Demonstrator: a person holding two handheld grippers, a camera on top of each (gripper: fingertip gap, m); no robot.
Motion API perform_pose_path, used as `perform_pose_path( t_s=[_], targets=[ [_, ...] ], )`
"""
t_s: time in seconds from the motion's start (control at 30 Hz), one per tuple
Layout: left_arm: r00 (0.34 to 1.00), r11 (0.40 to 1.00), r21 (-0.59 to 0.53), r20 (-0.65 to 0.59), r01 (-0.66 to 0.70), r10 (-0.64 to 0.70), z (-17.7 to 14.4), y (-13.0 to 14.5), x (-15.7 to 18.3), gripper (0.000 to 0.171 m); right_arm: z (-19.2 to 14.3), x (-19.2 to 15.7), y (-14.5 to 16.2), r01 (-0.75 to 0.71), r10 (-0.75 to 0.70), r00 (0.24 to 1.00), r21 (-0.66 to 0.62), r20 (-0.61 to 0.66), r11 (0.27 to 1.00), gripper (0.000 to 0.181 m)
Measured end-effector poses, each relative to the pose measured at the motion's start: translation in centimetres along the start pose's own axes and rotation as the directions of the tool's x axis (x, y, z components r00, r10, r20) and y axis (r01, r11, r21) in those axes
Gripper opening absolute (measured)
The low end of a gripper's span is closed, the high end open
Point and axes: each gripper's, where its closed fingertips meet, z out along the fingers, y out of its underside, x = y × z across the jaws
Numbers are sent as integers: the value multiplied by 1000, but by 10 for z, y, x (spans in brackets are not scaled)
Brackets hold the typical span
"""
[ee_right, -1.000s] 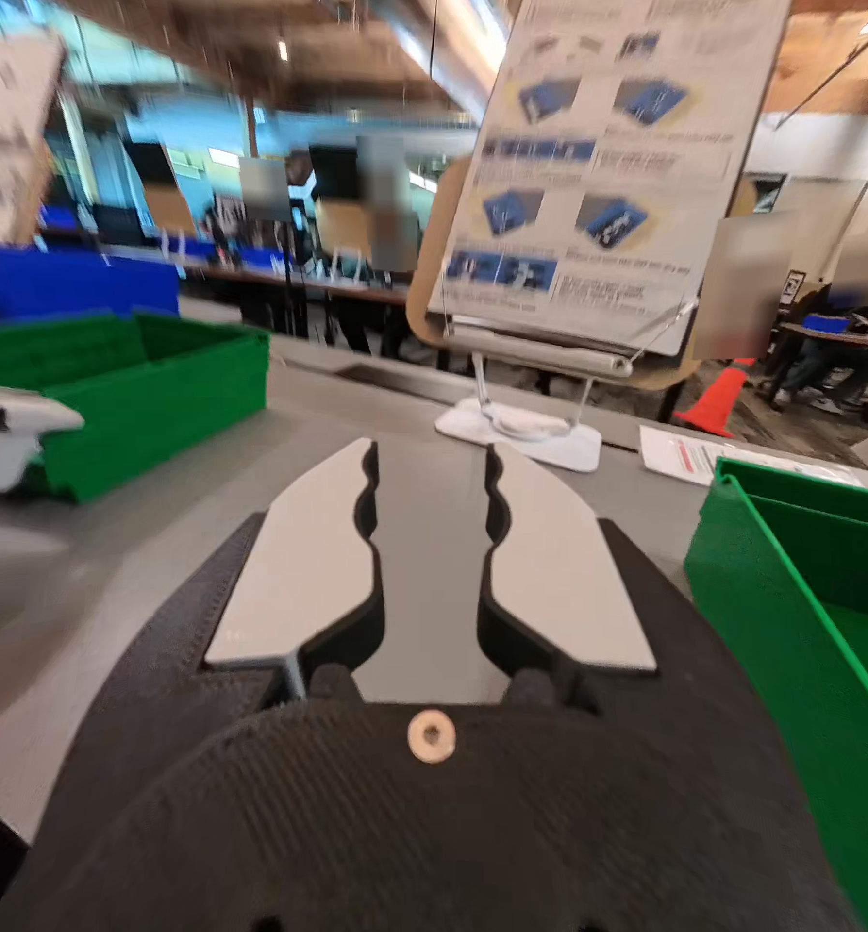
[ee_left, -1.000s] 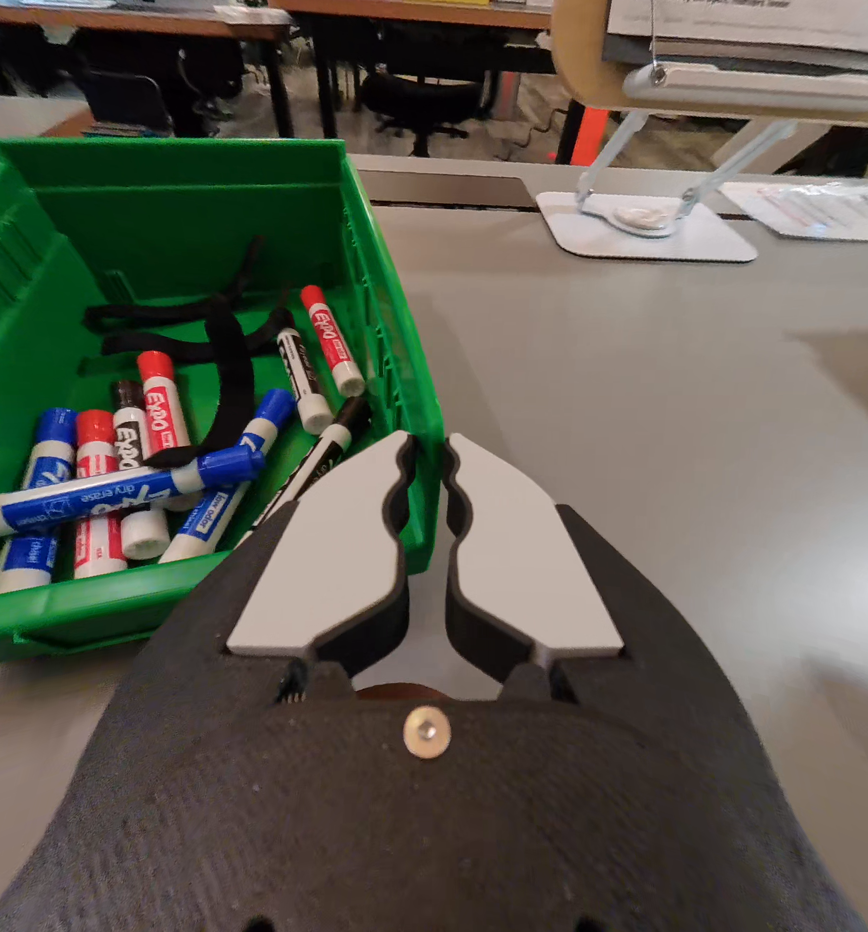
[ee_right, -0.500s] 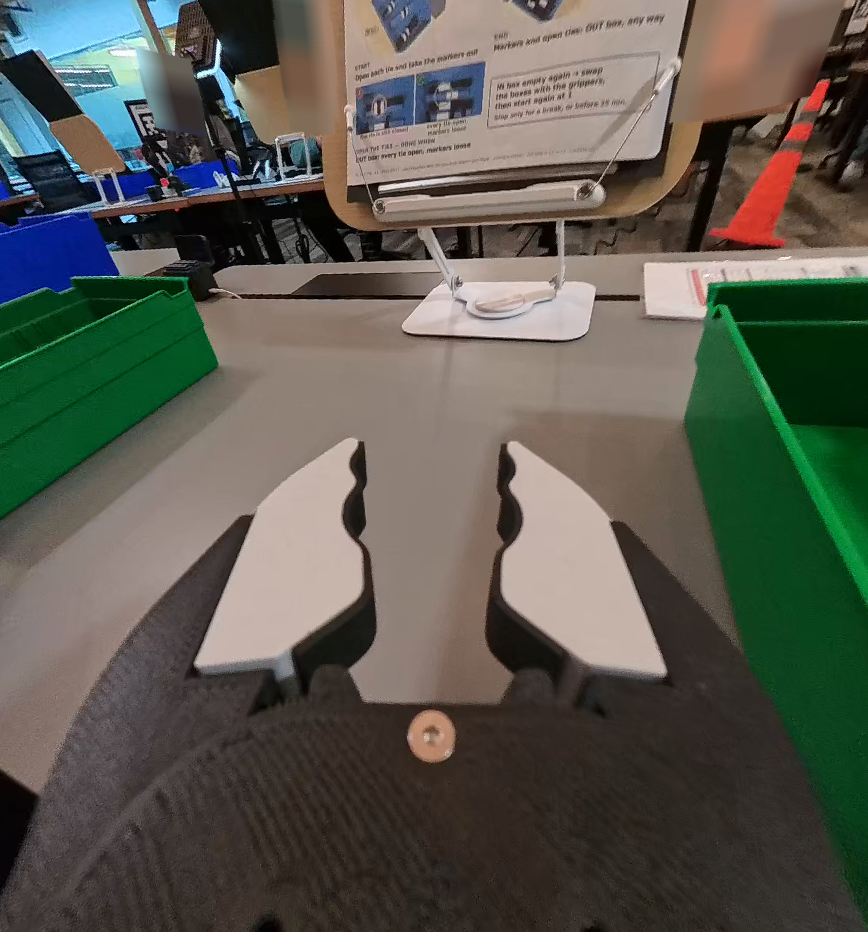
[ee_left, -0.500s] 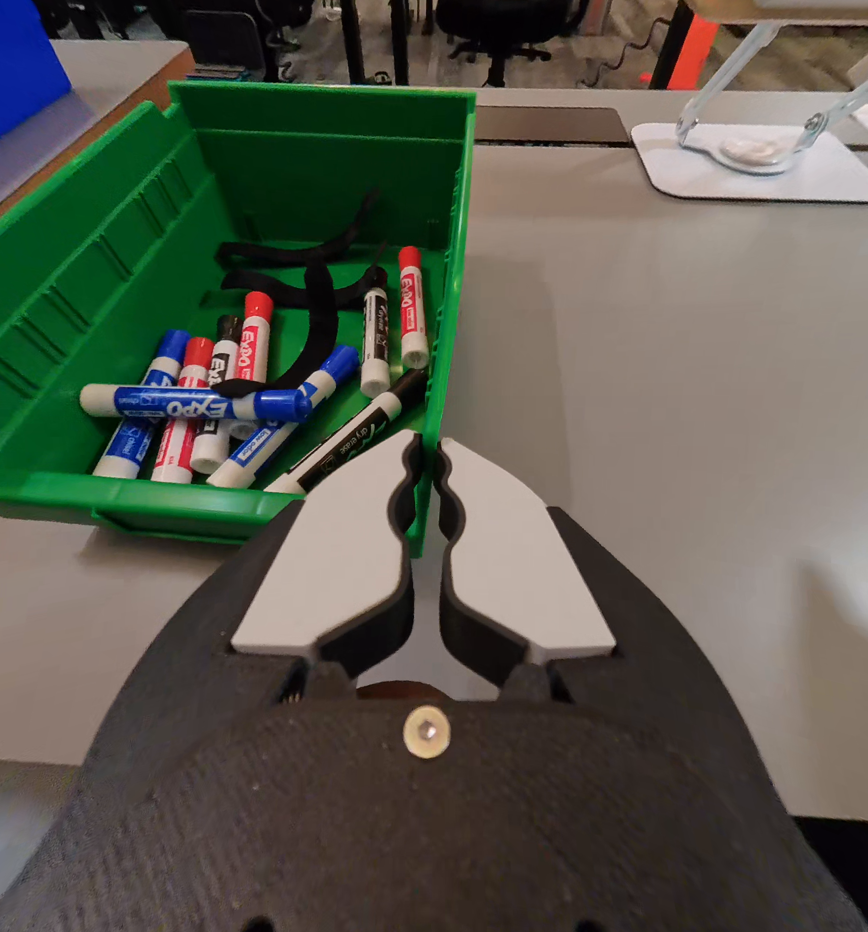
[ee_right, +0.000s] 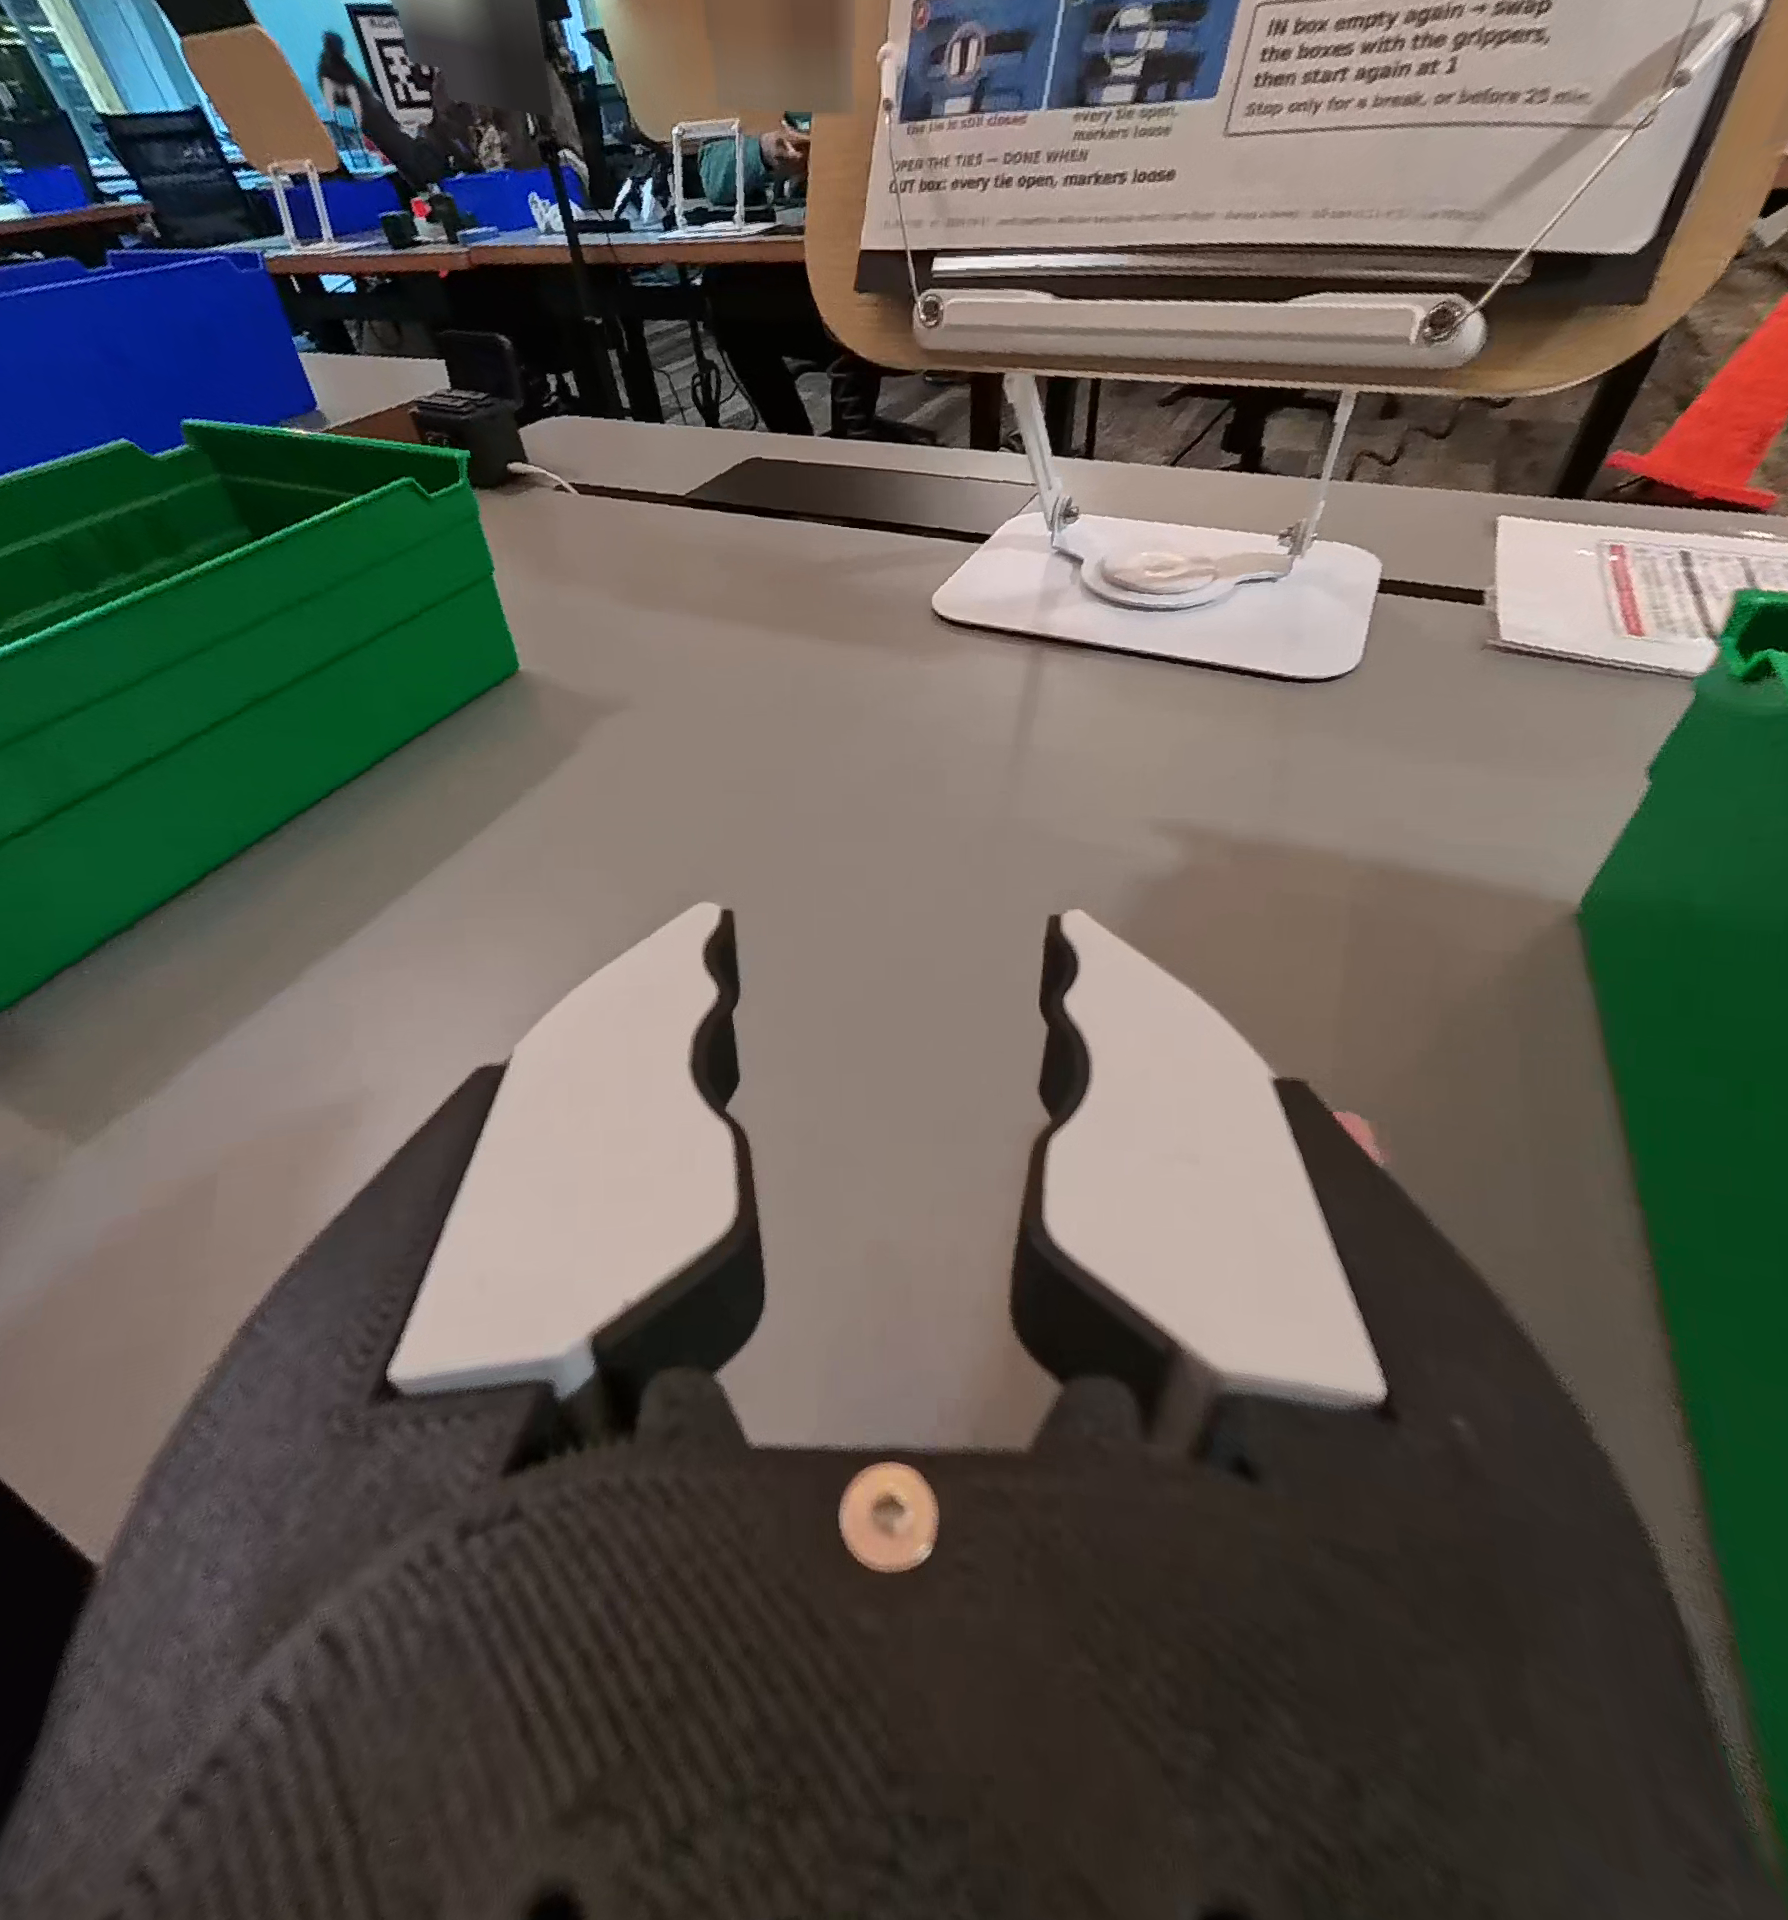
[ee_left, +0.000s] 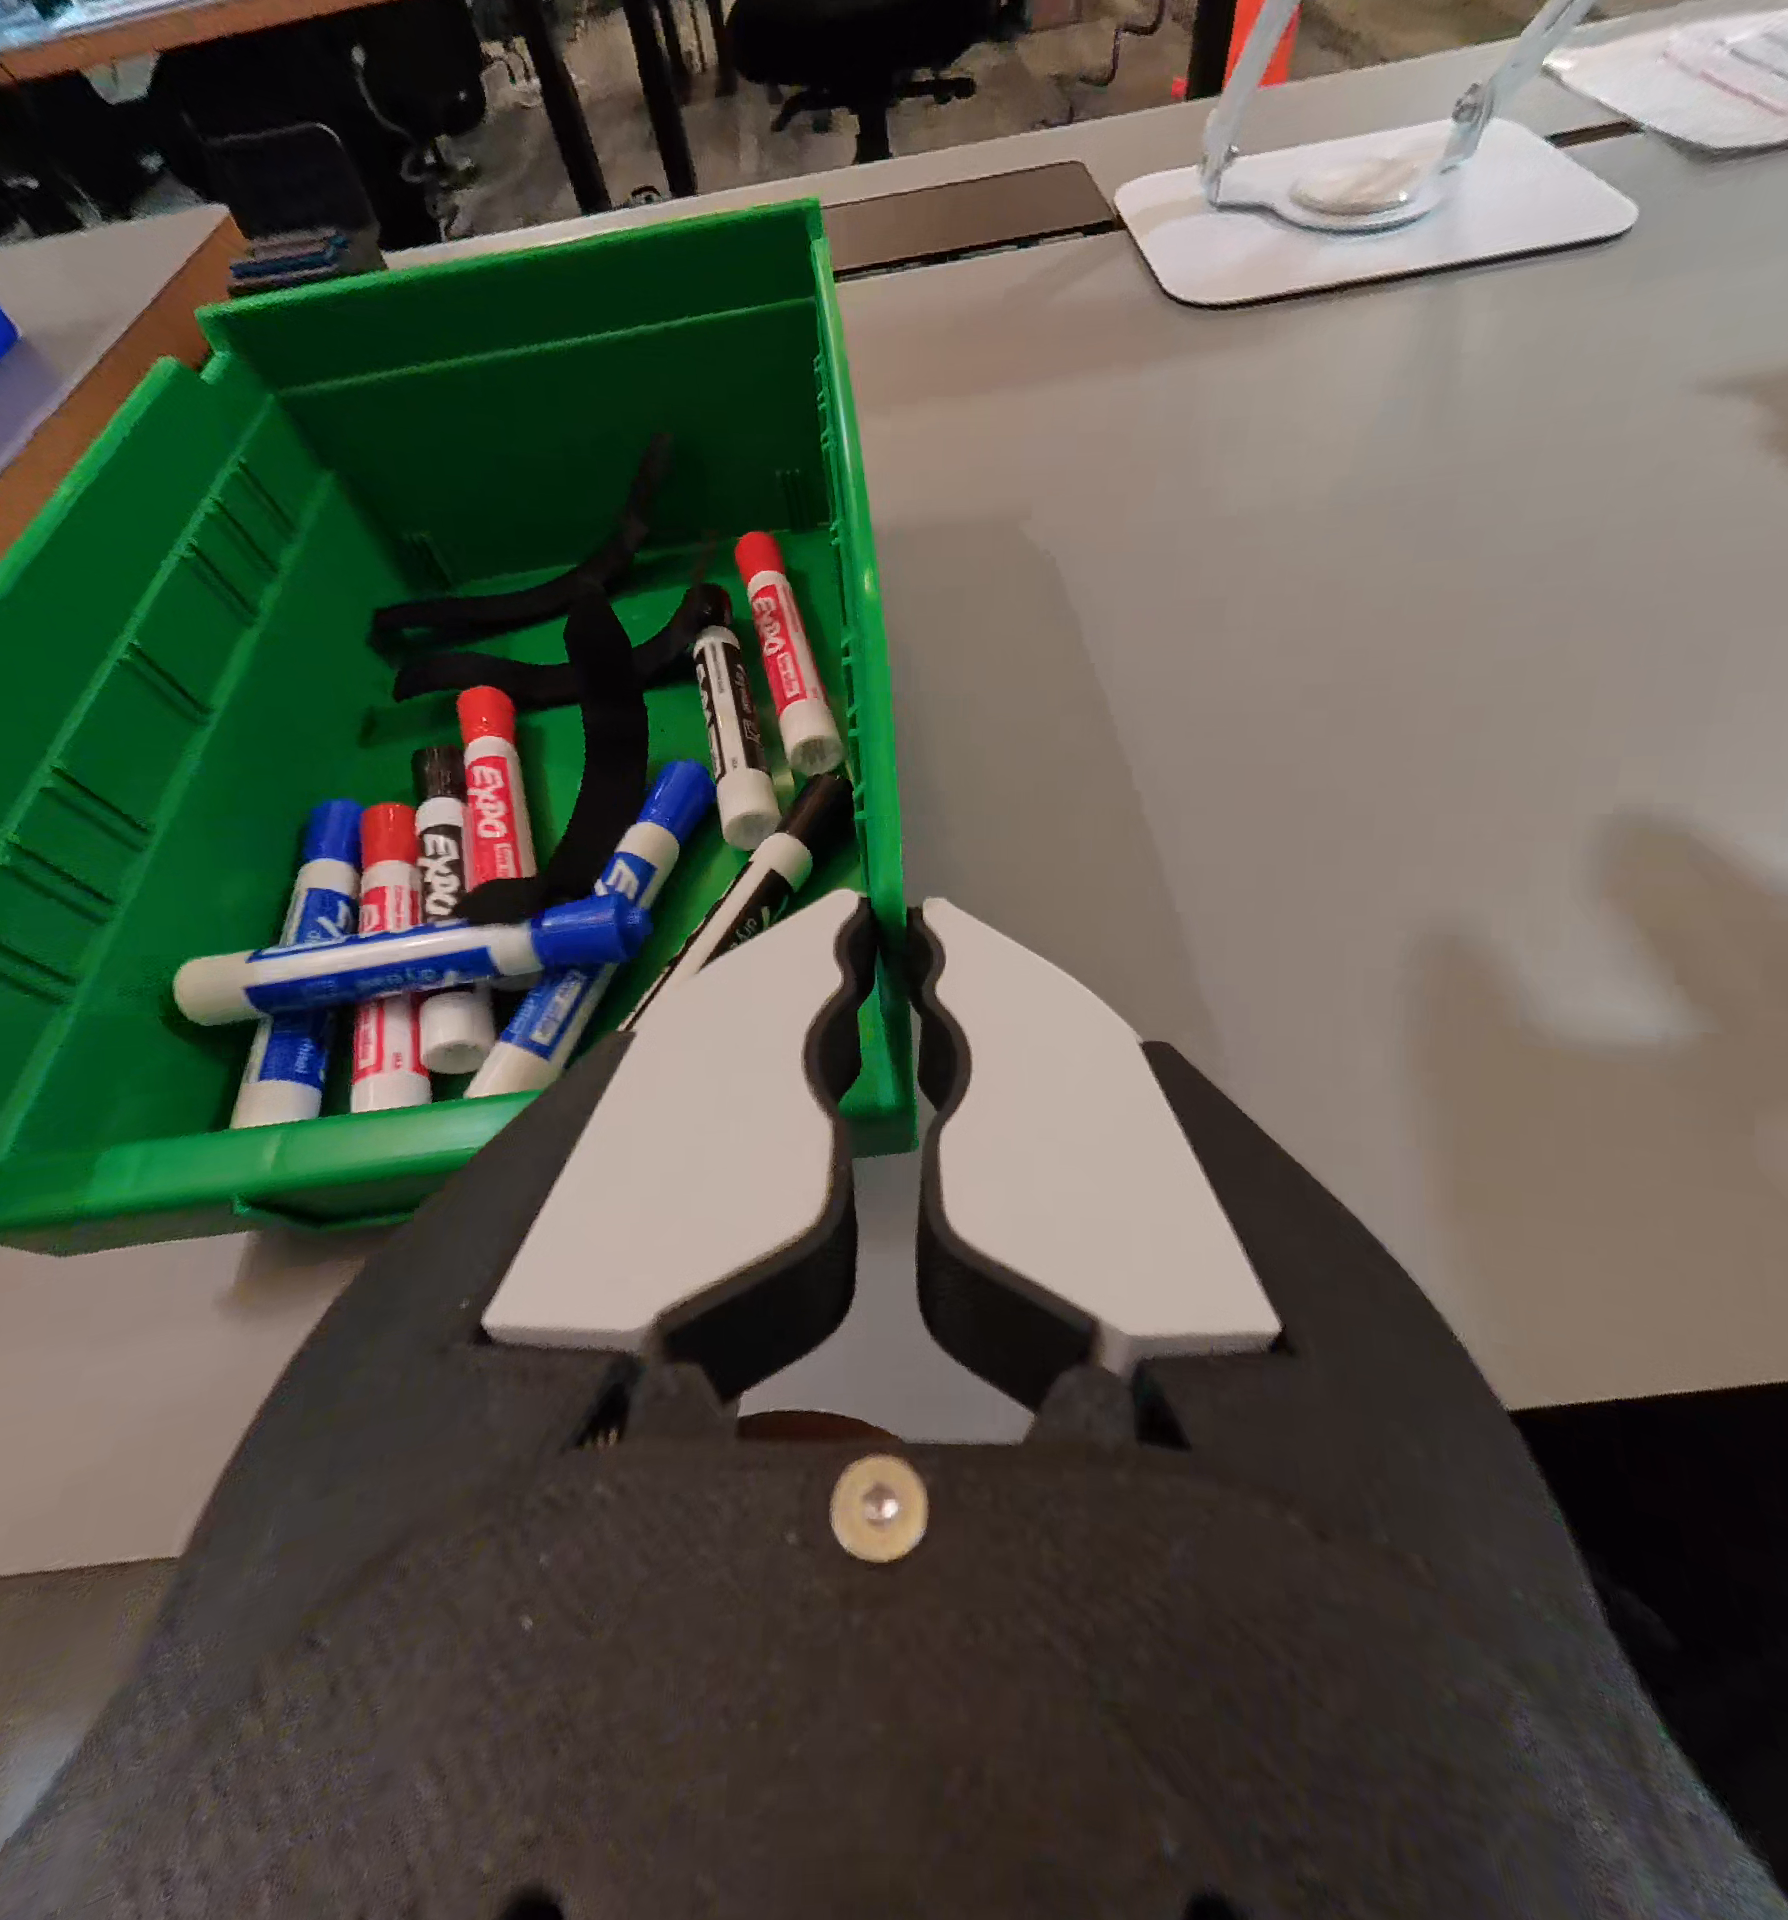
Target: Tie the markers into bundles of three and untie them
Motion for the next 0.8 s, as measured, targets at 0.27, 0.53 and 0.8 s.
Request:
perform_pose_path(
  t_s=[0.27, 0.53, 0.8],
  targets=[
    [982, 975, 153, -126, 159, -141, -16, -17, -8, 29, 11, -11, 2, -42, 44, 996, -27, 75, 999, 59],
    [845, 756, 379, -260, 534, -467, -50, -41, -88, 41, 12, -18, 6, -11, 14, 995, -34, 99, 999, 60],
    [774, 696, 392, -73, 602, -629, -45, -14, -153, 36, 11, -34, 16, 21, -11, 989, -72, 145, 997, 59]
  ],
)
